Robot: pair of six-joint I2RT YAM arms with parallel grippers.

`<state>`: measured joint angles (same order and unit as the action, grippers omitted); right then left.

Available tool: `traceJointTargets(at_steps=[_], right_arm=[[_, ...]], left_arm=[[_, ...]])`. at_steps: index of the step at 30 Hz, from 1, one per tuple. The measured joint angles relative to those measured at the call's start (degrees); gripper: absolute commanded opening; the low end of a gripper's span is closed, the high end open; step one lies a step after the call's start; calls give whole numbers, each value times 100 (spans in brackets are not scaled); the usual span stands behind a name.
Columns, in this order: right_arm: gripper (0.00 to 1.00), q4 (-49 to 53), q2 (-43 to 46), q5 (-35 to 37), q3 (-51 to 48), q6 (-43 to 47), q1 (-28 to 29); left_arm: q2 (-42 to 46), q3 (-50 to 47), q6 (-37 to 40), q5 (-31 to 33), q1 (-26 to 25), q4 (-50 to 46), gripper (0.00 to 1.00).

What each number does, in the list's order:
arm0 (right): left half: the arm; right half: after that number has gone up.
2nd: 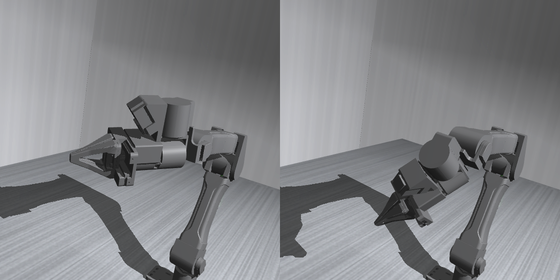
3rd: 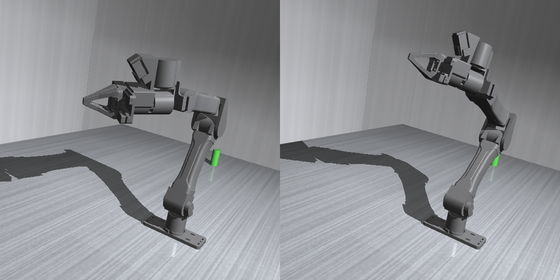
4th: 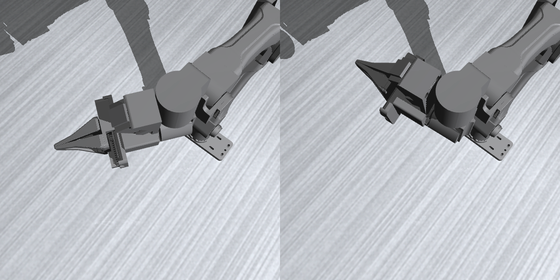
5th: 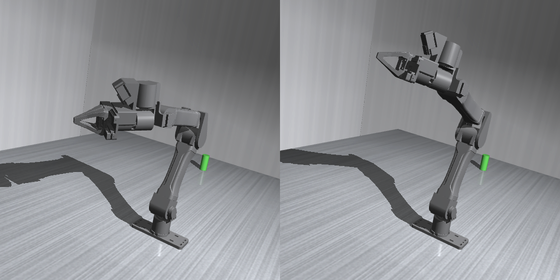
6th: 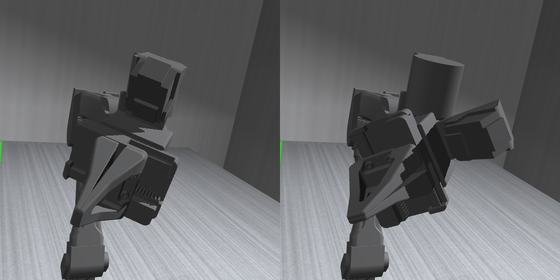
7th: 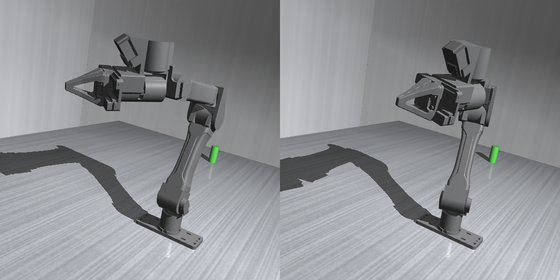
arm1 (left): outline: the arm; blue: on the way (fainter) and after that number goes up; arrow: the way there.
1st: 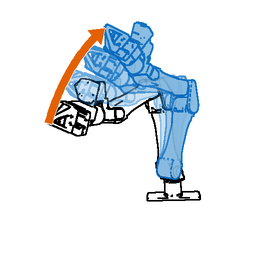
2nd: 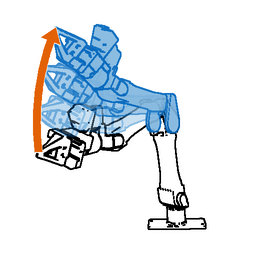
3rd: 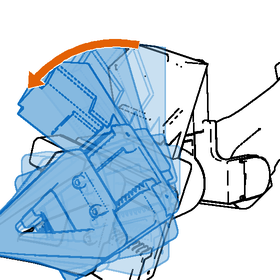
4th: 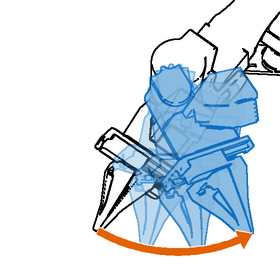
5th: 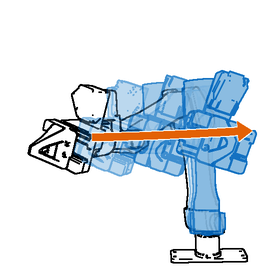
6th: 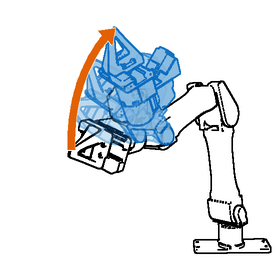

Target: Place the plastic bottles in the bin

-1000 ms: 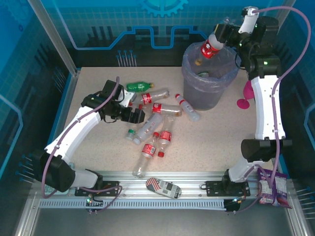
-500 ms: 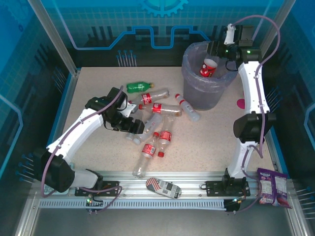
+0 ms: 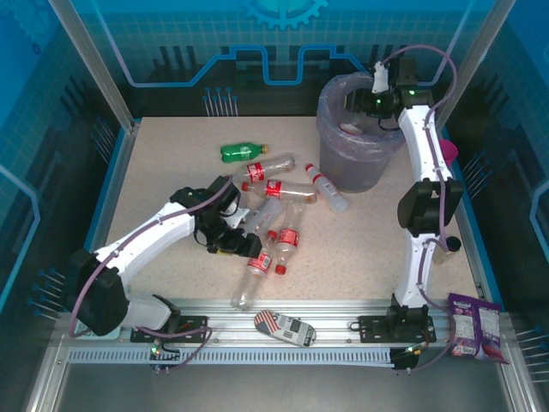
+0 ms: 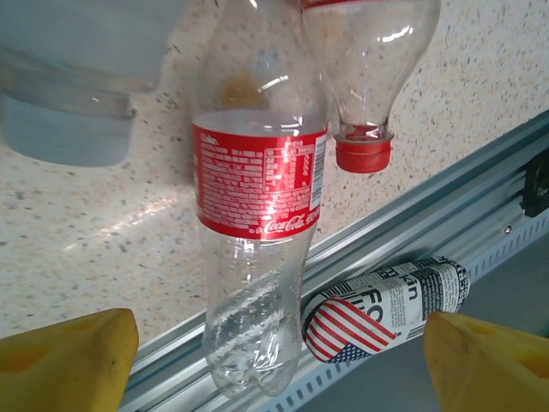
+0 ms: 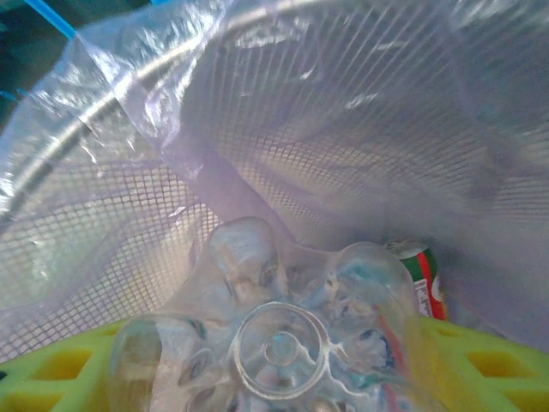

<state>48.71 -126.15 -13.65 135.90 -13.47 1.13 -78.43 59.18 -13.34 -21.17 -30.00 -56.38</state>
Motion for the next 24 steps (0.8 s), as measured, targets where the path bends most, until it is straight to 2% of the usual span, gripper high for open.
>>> traceJointTargets(at_steps=[6, 11, 14, 20, 24], right_arm=[[83, 101, -258, -39, 142, 11, 4], [91, 166, -258, -24, 186, 105, 4], [100, 192, -208, -7, 190, 133, -2], [100, 221, 334, 31, 103, 153, -52], [100, 76, 1276, 33, -422, 151, -55]], left_arm=[[-249, -212, -254, -140, -280, 256, 88], [-557, -229, -330, -164, -468, 435, 88], [-748, -236, -328, -160, -568, 496, 89], [-1034, -348, -328, -157, -693, 699, 87], [-1204, -363, -326, -109, -704, 796, 83]])
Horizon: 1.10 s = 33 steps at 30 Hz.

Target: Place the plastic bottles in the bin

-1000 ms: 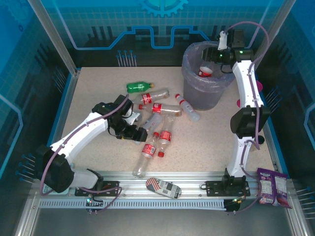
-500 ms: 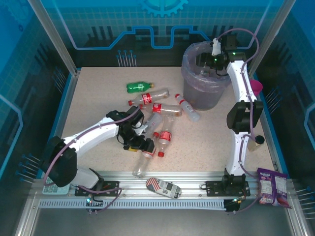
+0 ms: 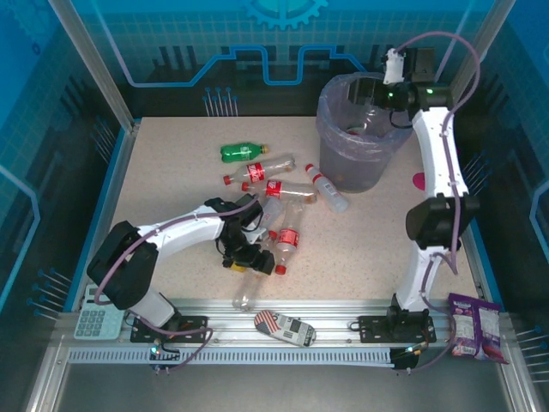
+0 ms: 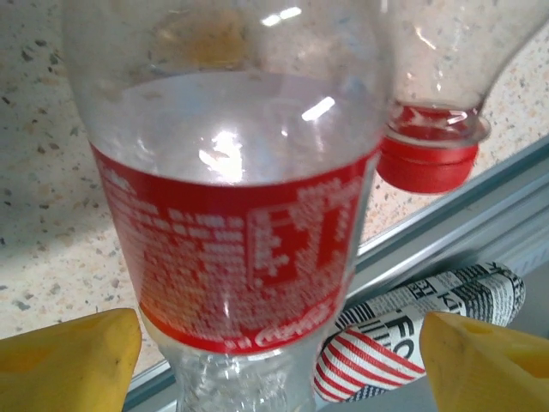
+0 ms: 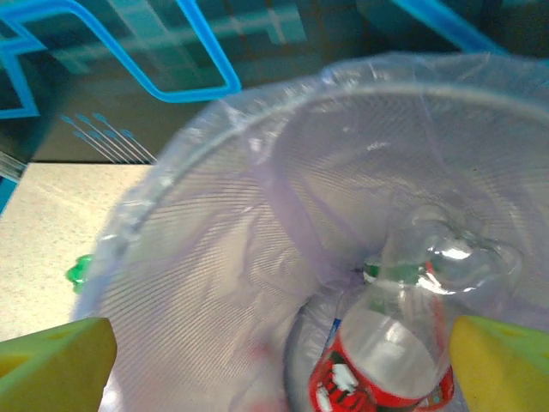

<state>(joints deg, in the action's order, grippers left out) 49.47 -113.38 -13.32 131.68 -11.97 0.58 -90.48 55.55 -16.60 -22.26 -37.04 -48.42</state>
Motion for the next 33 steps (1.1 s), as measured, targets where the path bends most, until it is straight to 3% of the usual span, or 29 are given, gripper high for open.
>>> traceJointTargets(at_steps=[9, 20, 33], right_arm=[[100, -557, 1624, -22, -1283, -68, 0], [100, -761, 2282, -20, -2562, -214, -2], [99, -931, 2931, -511, -2850, -444, 11]], left_arm=[[-422, 0, 9, 105, -101, 138, 74], [-435, 201, 44, 249, -101, 87, 65], [-7, 1113, 162, 619, -66, -310, 58]])
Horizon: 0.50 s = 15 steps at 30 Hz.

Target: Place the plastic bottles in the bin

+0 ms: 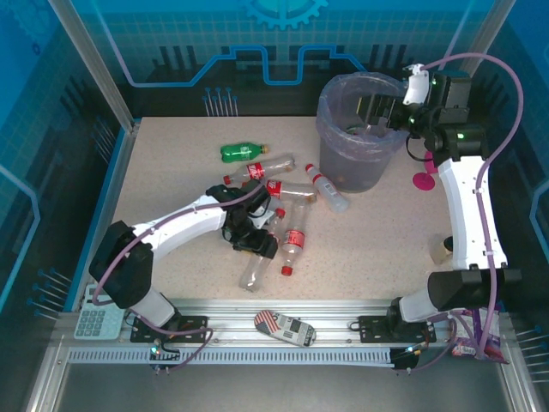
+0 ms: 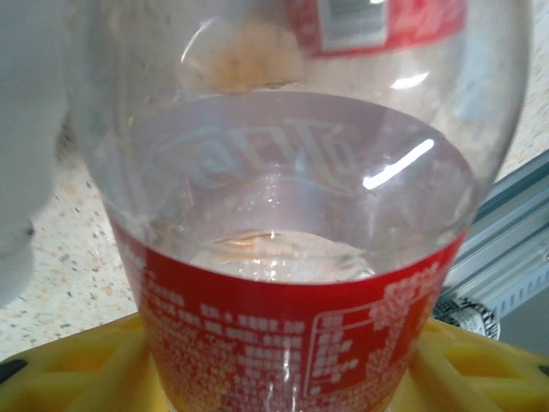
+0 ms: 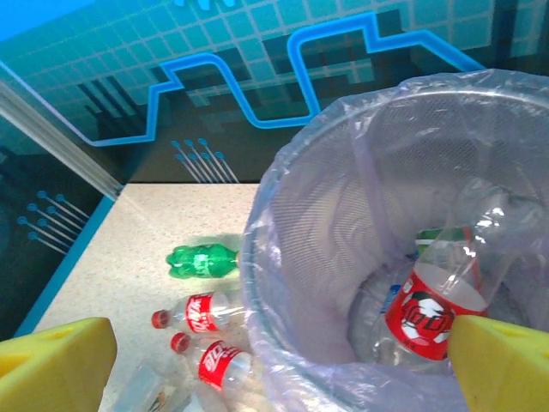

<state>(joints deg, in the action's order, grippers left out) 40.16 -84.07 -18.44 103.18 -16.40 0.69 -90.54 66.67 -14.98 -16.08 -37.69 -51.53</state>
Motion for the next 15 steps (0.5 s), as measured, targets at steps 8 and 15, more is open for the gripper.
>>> traceJointTargets(at_steps=[8, 15], right_arm=[[100, 291, 87, -446, -31, 109, 356], [100, 378, 79, -800, -199, 125, 909]], left_arm=[[28, 1174, 26, 358, 343, 474, 56], [-26, 2140, 181, 317, 457, 1519, 57]])
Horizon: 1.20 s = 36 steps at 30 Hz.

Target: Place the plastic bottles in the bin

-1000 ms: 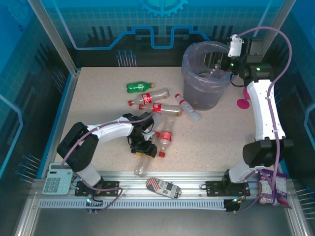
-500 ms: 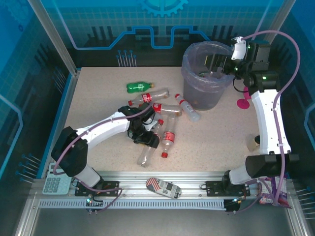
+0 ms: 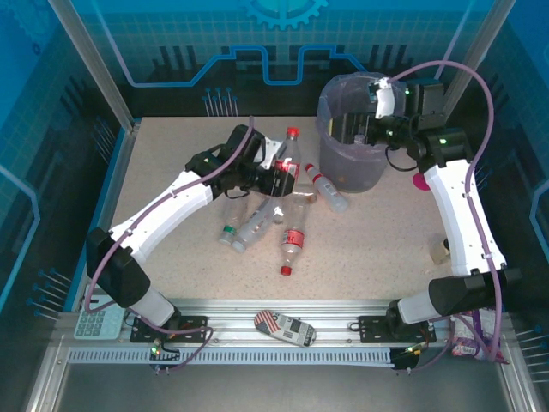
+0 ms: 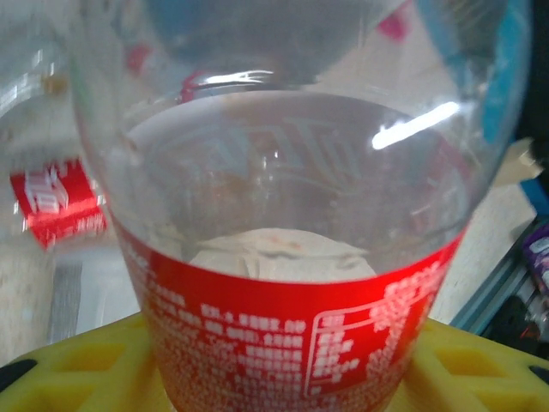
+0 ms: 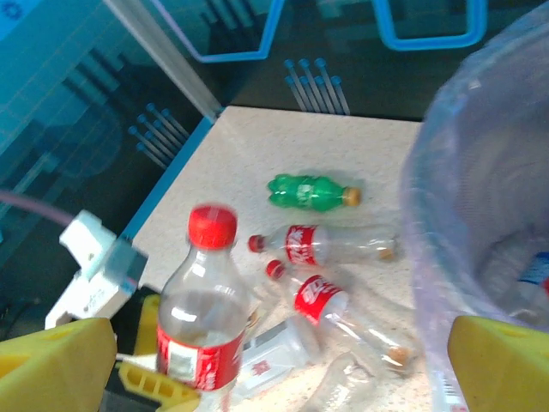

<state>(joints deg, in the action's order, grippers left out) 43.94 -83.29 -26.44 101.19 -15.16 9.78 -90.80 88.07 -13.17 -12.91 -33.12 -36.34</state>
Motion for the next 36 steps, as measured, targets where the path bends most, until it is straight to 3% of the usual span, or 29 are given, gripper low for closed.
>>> traceJointTargets(at_steps=[11, 22, 31, 32, 36], right_arm=[[98, -802, -678, -774, -398, -518, 640], [87, -1700, -1071, -1325, -531, -1147, 730], [65, -1954, -1156, -1523, -531, -1309, 743], [64, -1952, -1156, -1523, -531, -1298, 743], [60, -1910, -1156, -1449, -525, -1248, 743]], left_arm=[[-109, 146, -42, -586, 166, 1027, 57], [-120, 146, -42, -883, 210, 1283, 57], [-142, 140, -52, -940, 212, 1292, 58], [-142, 133, -70, -940, 223, 1298, 60], [-142, 28, -203, -946, 247, 1464, 86]])
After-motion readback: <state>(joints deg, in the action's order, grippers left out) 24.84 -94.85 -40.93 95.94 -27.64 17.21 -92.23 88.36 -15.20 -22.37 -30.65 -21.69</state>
